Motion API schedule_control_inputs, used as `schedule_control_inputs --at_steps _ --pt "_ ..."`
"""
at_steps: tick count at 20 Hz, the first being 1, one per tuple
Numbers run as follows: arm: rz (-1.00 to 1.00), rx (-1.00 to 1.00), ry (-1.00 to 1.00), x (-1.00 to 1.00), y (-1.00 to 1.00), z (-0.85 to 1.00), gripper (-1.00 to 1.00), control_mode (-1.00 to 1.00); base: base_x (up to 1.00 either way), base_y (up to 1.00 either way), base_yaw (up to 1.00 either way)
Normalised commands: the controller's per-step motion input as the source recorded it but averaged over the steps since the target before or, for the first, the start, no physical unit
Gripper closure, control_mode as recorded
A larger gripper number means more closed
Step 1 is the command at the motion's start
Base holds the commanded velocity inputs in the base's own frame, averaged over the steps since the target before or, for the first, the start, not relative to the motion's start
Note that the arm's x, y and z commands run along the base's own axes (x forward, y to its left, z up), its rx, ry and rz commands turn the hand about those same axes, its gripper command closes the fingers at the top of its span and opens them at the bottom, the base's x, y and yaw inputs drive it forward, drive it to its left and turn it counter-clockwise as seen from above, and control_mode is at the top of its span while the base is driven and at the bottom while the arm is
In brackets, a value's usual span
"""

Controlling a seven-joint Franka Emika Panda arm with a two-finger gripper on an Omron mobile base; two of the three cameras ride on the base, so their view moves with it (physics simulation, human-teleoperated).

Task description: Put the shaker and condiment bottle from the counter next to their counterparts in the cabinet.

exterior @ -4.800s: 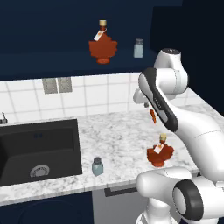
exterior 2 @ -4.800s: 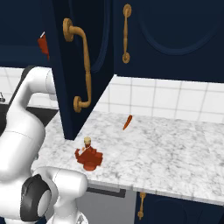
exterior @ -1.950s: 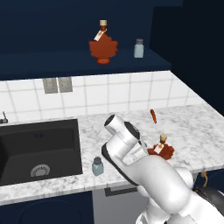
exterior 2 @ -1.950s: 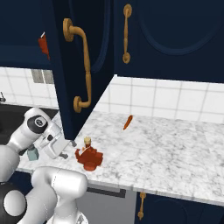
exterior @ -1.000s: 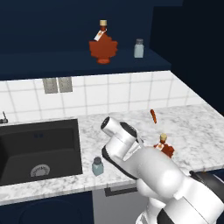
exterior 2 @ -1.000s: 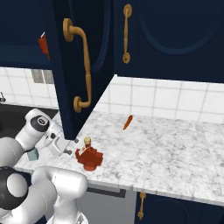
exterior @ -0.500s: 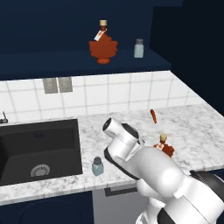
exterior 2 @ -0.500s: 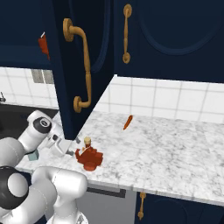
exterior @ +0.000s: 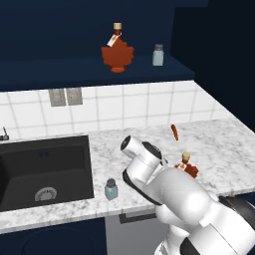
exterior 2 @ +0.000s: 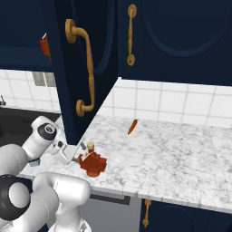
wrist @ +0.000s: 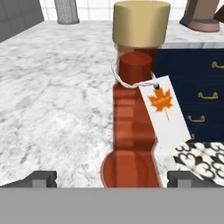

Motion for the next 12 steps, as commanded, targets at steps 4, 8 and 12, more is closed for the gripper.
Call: schedule_control_inputs --at_steps 4,8,12 --pt "0.0 0.0 0.0 0.04 -0.17 -0.07 -1.0 -1.0 0.0 0.0 0.0" --pt "0.0 0.0 0.0 0.01 -0.11 -0.22 -1.0 -1.0 0.0 0.0 0.0" --pt "0.01 0.0 0.01 0.16 -0.01 -0.62 -1.0 -1.0 0.0 0.0 0.0"
